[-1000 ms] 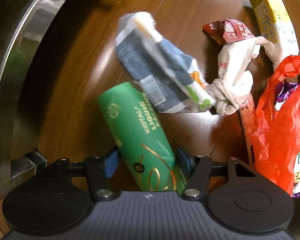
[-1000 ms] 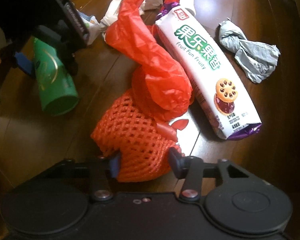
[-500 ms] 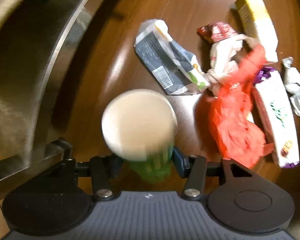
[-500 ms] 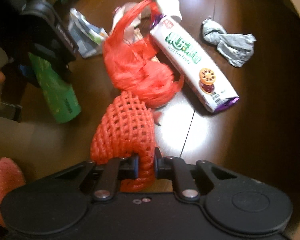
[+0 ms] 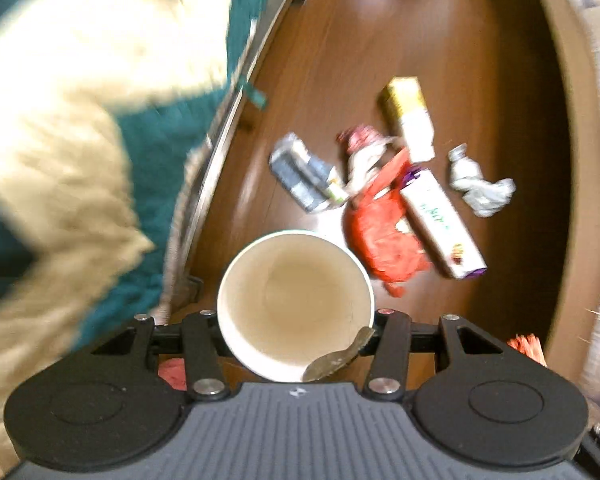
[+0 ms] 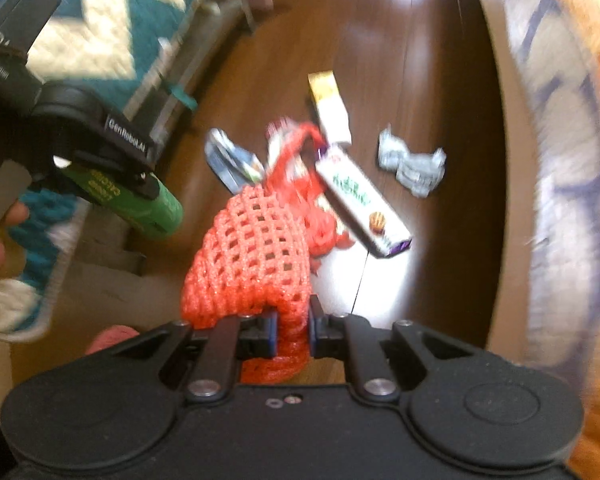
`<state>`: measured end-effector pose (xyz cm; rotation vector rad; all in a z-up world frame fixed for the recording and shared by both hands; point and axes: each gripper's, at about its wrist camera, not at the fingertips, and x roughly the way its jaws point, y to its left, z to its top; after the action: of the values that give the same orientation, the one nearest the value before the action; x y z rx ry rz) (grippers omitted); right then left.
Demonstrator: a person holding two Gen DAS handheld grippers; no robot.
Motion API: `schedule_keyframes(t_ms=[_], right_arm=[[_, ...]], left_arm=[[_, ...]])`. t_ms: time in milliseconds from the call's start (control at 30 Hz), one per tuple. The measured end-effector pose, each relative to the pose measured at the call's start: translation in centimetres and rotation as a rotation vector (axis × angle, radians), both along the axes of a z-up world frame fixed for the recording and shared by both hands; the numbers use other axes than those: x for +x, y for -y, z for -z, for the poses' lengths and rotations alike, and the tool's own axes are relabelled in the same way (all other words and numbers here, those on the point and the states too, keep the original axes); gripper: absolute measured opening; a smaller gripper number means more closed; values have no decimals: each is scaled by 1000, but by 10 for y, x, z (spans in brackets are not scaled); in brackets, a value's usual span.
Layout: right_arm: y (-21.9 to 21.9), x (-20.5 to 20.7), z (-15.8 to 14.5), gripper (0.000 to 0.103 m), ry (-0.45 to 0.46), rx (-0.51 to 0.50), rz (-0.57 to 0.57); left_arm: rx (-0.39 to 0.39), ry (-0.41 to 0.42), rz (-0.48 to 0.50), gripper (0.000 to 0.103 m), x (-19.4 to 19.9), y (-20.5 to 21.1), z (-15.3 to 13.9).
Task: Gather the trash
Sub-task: 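Carry the orange net and paper cup to the wastebasket and release them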
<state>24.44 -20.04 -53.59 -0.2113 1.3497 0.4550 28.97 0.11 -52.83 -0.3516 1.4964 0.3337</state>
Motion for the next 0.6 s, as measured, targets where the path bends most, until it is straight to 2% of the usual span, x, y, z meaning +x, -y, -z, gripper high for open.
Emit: schedule_keyframes(t_ms=[167, 367, 600], right_arm=[[-5, 5, -94, 13, 44, 25, -29], [-10, 11, -196, 13, 103, 73, -55], [-35, 17, -313, 13, 188, 158, -107]], left_arm=[[7, 75, 59, 48, -2, -3, -96], [19, 155, 77, 48, -9, -10, -202], [36, 277, 115, 48, -27, -38, -327]])
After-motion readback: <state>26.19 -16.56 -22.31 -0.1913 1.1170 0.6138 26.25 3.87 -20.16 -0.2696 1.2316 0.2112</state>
